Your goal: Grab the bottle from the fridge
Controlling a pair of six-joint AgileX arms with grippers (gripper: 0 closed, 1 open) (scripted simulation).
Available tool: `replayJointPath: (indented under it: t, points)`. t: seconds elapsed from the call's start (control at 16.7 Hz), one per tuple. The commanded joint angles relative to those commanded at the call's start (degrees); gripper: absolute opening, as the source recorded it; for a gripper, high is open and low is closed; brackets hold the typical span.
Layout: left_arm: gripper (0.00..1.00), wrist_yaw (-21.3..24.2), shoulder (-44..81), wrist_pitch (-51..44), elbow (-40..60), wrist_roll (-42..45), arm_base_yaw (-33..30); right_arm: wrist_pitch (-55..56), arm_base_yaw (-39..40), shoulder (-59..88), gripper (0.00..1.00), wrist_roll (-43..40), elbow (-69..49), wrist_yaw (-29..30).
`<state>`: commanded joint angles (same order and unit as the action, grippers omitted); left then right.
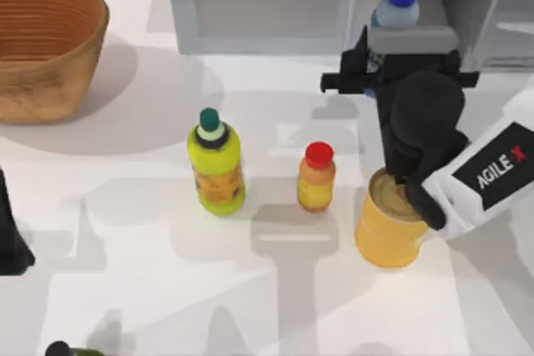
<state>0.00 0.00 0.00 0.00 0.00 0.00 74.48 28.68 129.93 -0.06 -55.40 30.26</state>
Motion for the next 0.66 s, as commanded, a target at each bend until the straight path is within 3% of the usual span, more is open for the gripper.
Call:
replayJointPath:
  t: [0.3,0.66]
  points:
    - [1.00,0.0,0.0,0.0,0.0,0.0,0.0,0.0,0.0,0.0,0.98,0.0,0.0,0.0]
    - [1.00,0.0,0.0,0.0,0.0,0.0,0.0,0.0,0.0,0.0,1.00,0.0,0.0,0.0]
